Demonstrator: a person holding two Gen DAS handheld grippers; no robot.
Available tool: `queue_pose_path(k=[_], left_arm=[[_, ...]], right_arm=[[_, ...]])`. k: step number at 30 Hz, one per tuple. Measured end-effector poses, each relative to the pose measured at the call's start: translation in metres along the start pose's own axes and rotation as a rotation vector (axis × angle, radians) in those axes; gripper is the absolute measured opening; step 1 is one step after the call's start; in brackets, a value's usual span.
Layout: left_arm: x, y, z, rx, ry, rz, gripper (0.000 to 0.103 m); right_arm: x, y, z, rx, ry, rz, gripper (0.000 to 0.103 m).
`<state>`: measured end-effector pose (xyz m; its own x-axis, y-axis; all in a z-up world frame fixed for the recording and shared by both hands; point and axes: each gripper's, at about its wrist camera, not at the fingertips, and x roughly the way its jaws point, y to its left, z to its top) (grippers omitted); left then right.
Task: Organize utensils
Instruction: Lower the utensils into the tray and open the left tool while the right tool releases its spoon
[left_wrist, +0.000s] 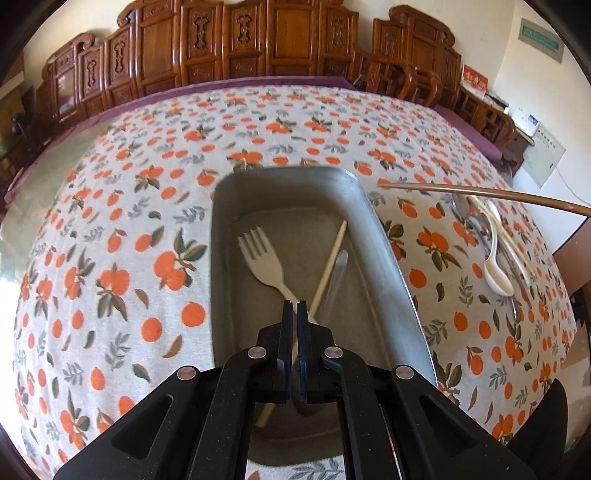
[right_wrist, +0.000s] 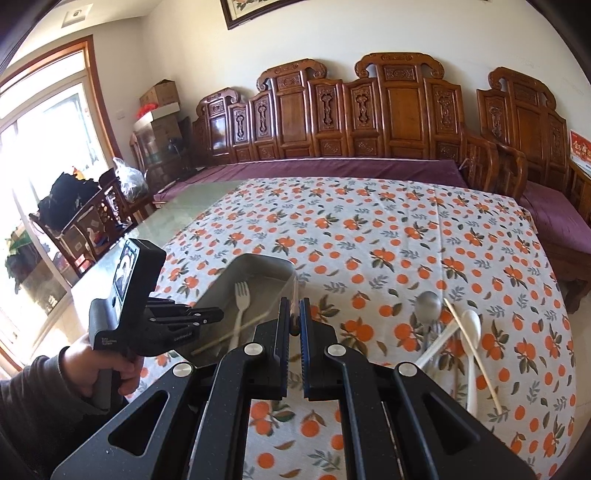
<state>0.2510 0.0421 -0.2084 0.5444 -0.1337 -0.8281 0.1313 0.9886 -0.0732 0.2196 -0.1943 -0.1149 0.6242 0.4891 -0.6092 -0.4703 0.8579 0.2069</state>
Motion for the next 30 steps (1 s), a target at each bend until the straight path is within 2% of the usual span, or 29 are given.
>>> queue_pose_path(k=[5,13,18,23,30], left_arm=[[-0.015,0.007,-0.003,-0.003,-0.03,0.002,0.004],[-0.036,0.021,-0.005,-0.014,-0.077,0.015,0.03],[-0.041,0.031,-0.005,-0.022,-0.09,0.039,0.041],[-0.043,0.044,-0.004,-0.05,-0.093,0.038,0.043],[-0.042,0.049,-0.004,-0.06,-0.092,0.037,0.043]], right_arm=[[0.005,0.017,0.006,-0.003,-0.007,0.017,0.006],[0.034,0.052,0.004,-0.058,0.024,0.005,0.006],[0.061,0.073,0.002,-0.1,0.042,-0.041,0.006],[0.088,0.09,0.0,-0.14,0.051,-0.119,0.006],[0.11,0.1,-0.01,-0.16,0.073,-0.184,0.006]])
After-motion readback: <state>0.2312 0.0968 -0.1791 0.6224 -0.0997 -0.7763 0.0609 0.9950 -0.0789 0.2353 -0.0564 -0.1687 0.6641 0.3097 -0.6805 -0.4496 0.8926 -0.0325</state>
